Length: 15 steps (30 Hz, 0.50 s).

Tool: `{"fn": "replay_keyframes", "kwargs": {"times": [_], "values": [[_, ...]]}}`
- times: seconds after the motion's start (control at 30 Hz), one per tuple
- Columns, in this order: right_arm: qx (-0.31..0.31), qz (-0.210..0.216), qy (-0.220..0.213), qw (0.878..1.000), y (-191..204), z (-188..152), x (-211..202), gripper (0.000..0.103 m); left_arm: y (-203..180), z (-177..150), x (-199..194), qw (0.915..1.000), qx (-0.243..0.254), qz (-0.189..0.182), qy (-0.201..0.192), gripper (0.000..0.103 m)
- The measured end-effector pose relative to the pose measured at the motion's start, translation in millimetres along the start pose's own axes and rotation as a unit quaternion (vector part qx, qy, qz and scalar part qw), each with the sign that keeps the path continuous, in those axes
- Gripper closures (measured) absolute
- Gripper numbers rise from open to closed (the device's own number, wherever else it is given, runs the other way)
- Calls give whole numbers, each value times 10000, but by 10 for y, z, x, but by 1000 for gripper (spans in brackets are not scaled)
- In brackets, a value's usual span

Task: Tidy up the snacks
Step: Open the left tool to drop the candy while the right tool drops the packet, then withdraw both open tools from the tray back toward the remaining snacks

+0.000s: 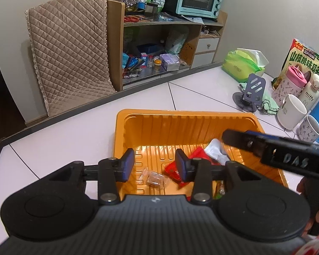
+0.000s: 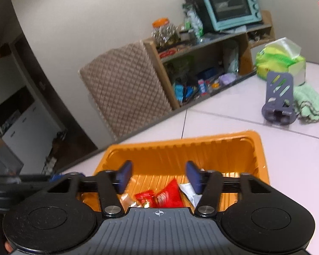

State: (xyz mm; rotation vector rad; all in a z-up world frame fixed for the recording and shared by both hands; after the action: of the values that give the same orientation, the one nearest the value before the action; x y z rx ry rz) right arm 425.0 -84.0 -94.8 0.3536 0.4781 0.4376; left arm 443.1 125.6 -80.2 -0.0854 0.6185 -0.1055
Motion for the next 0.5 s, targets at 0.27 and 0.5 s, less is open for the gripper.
{"fn": "replay_keyframes", "kwargs": {"times": [0.27,0.5], "values": [[37,-99,134,9999,-36,31,-201,43,-37,-10,-175,10000,-26,-30,-39,55],[121,-189,124,9997,-101,29,-527,43,-117,-50,-448,9999,-94,-107,-79,47]]}}
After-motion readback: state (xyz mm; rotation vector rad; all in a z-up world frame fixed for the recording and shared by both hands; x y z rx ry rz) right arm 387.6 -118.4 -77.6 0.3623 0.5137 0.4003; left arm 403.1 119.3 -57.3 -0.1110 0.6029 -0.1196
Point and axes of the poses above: each gripper's, at about its wrist camera, not at the fingertips, and x roughly the way its jaws point, y to its left, z to its top, the point moved 1 cm from there along x, roughly the way its jaws point, and after that the axes turned 12 degrees about -y, right-handed, at the moved point
